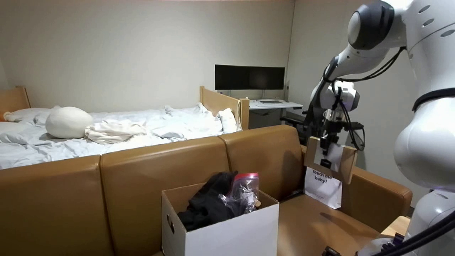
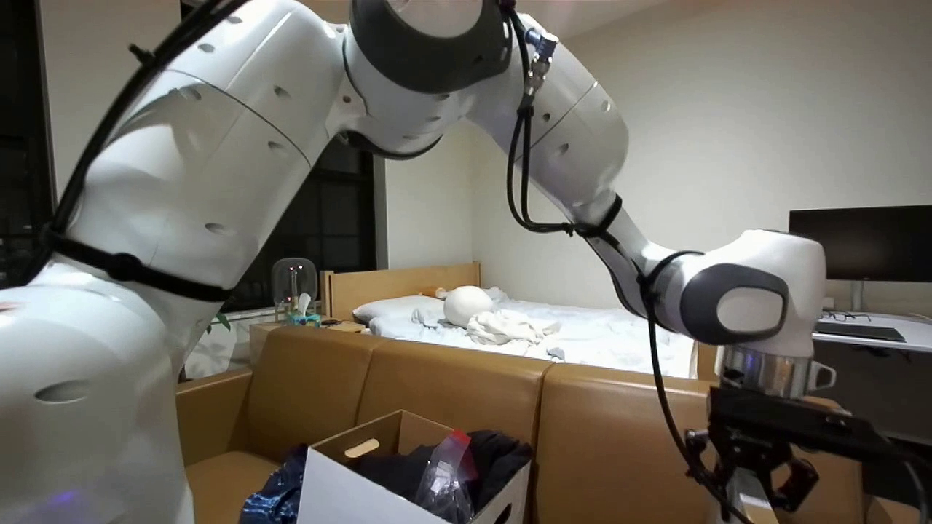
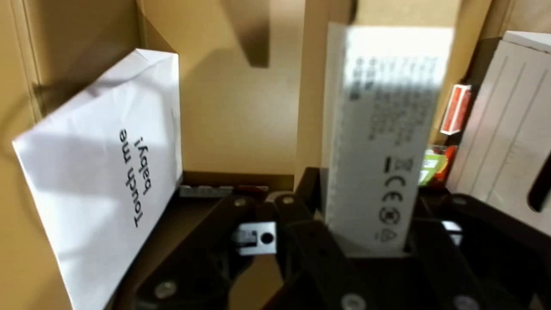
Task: Pick the box in the white box and put it on the couch
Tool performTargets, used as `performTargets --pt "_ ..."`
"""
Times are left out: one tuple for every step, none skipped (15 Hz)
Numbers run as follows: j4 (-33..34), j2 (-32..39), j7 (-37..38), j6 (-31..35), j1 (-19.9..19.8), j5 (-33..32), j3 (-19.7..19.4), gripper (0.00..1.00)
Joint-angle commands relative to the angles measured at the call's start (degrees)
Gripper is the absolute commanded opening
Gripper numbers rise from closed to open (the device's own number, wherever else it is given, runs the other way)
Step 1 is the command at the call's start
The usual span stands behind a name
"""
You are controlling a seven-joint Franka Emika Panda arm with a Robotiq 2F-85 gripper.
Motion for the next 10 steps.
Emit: performTargets --pt "-1.80 4.94 -1.84 9.55 -3.64 -1.61 1.81 0.08" --pt "-1.51 6.69 -2.16 12.09 -4.68 -1.76 2.64 0.08" --pt "-0.48 8.36 -1.85 13.92 -5.40 -2.03 3.59 0.08" --pt "0.64 9.99 -1.38 15.32 -6.02 -2.51 4.35 0.08" --pt "1.62 11.26 -1.05 16.53 -6.76 -2.71 5.28 0.08" --pt "2.99 12.63 -1.08 17.79 -7.49 -2.91 6.23 0.08" --pt "4.44 13.86 -1.19 19.05 -8.39 -2.80 7.49 0.08" --pt "6.00 15.00 -1.15 19.96 -9.07 -2.80 8.57 0.08" --pt "7.55 16.05 -1.22 20.60 -9.74 -2.91 9.61 0.08" --pt "9.01 16.88 -1.24 21.11 -10.48 -3.00 10.58 0.08"
